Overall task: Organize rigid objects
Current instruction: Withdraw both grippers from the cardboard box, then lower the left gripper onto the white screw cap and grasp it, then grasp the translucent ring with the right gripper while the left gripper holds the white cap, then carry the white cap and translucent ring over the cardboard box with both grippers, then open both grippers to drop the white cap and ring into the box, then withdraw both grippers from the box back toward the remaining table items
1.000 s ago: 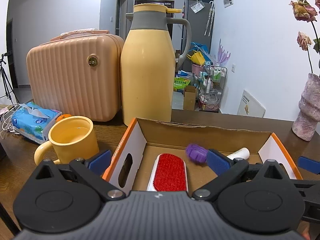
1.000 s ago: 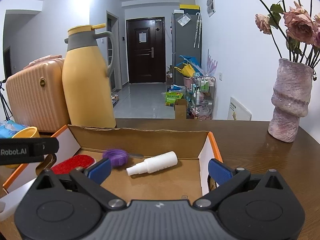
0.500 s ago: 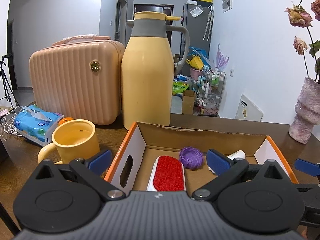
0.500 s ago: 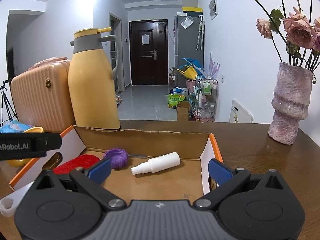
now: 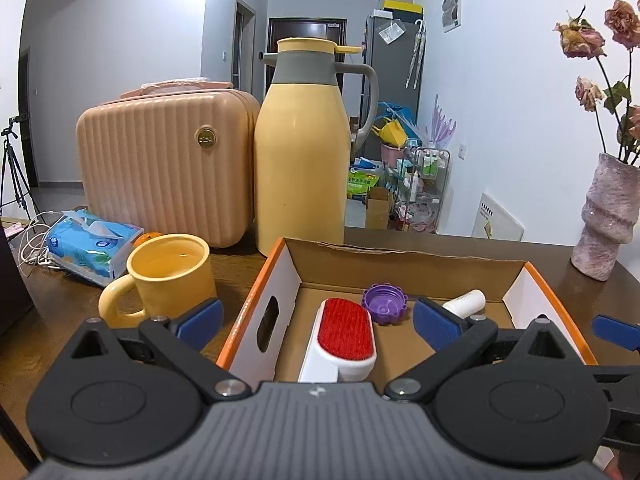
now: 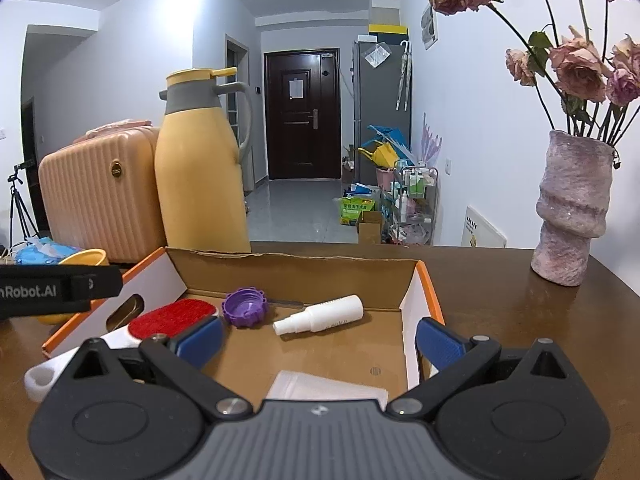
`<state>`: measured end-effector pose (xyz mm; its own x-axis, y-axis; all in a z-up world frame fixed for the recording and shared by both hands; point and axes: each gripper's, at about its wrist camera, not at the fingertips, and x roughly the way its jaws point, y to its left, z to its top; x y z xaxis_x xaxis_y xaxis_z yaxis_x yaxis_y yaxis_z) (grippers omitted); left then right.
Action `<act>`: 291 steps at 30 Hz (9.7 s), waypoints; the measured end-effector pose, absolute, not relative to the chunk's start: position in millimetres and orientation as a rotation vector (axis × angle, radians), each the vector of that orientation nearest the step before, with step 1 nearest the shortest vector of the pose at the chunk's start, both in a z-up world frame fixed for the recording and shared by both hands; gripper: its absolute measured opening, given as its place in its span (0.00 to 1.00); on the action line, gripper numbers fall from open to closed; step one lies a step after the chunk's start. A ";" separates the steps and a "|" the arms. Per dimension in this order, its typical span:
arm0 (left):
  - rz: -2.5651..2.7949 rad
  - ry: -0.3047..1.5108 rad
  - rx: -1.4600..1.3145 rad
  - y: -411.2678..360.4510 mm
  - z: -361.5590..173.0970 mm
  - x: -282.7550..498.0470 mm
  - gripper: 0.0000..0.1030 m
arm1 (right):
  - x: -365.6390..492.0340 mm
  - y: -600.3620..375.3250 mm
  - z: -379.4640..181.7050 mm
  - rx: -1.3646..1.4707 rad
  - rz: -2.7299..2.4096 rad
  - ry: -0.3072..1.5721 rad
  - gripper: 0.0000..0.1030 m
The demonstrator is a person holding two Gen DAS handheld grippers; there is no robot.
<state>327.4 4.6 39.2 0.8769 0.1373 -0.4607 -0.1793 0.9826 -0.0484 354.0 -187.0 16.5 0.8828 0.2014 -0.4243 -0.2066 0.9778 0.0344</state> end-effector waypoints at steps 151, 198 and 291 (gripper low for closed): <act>0.058 0.580 -0.098 97.5 -39.4 139.0 0.40 | 165.9 -94.6 -53.4 -0.069 0.326 0.649 0.40; -0.032 0.467 -0.010 9.1 31.4 184.3 0.40 | 187.1 -165.6 10.4 -0.003 0.292 0.446 0.40; 0.114 0.415 -0.059 1.7 38.3 331.3 1.00 | 346.4 -193.8 14.5 -0.010 0.167 0.400 1.00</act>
<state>331.3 1.7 38.3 0.9086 0.0986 -0.4058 -0.1228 0.9919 -0.0339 346.4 -193.8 14.5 0.9076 0.1602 -0.3880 -0.1641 0.9862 0.0232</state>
